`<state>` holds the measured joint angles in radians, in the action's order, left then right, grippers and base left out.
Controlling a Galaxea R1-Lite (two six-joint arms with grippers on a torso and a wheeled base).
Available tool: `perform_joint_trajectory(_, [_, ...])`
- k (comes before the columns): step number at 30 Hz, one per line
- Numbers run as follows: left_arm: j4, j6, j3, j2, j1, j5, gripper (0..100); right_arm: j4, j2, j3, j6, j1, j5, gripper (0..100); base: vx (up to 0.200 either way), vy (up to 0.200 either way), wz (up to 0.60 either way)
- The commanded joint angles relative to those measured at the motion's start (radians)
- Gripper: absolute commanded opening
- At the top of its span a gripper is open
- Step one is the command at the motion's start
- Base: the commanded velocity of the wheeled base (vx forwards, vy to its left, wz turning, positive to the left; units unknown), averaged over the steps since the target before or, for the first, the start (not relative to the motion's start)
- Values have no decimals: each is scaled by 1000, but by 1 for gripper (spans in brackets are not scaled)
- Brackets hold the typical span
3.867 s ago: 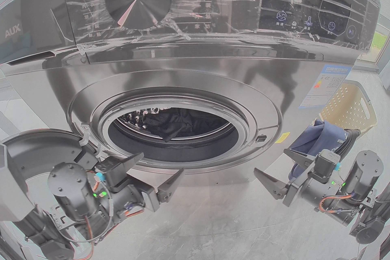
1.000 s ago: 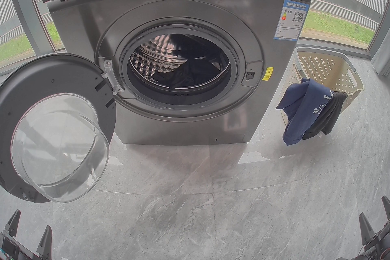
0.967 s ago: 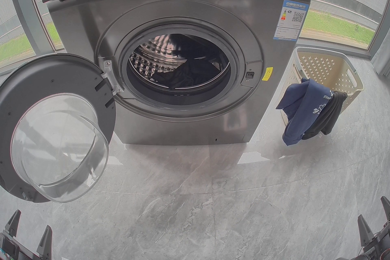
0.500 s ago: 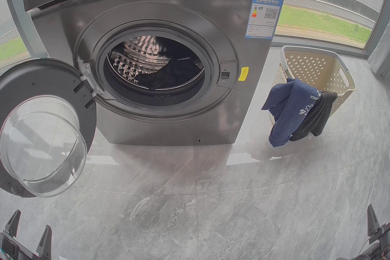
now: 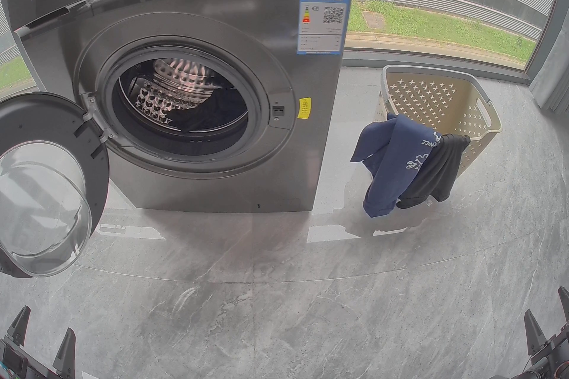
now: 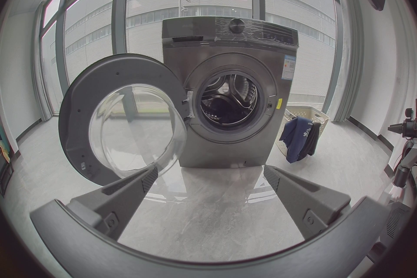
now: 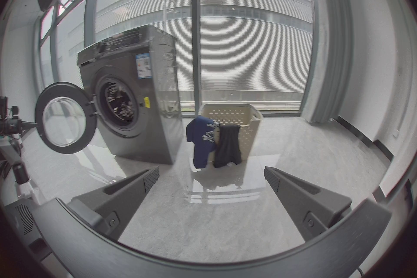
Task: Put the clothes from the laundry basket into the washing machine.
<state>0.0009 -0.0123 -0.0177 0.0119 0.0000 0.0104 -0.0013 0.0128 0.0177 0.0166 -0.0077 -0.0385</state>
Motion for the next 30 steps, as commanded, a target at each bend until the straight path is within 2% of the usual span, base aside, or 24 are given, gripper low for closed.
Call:
perform_joint_trajectory(1, [1,-1,16,-3,-2,0,100,9,0,-15,-12,0,31,100,0,-200,0])
perform_joint_trajectory(6, [1,-6,16,-3,-2,0,100,9,0,-15,-14,0,31,100,0,-200,0])
perform_joint_trajectory(12, [1,-20,16,-3,-2,2,100,9,0,-15,-14,0,31,100,0,0,0])
perform_joint_trajectory(30, [1,-20,16,-3,-2,2,100,9,0,-15,-14,0,31,100,200,0,0])
